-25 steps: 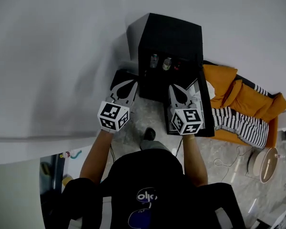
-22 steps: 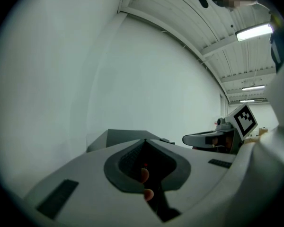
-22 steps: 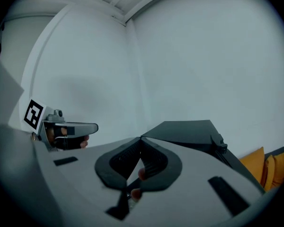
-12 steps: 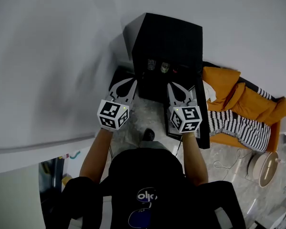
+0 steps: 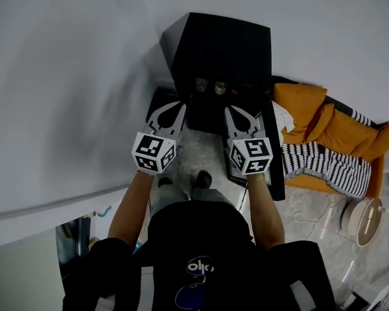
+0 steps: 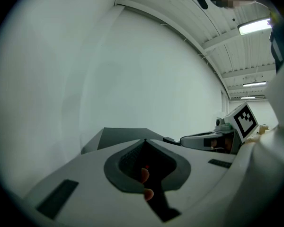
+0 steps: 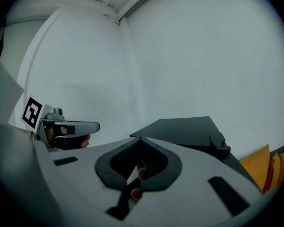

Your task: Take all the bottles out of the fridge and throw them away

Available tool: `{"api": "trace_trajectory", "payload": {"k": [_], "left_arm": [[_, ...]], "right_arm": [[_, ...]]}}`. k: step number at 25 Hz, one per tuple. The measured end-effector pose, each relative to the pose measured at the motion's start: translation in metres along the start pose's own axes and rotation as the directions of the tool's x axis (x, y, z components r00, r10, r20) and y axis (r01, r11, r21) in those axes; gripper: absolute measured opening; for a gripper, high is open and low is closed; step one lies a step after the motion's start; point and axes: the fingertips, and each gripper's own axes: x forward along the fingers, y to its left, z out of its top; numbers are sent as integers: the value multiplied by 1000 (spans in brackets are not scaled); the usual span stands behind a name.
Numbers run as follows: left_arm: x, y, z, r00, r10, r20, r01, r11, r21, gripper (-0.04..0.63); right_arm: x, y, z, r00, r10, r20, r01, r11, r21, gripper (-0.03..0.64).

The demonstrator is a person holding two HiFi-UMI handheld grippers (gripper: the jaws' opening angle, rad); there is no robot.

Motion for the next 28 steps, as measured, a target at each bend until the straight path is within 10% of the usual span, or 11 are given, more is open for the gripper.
{"api": "trace_trajectory", "payload": {"k": [28], "left_arm": [[25,66,-81,992,-122,1,122,992,-12,6]], "right_arm": [[89,4,-78,977,-212,13,212,977,-37,8]]}}
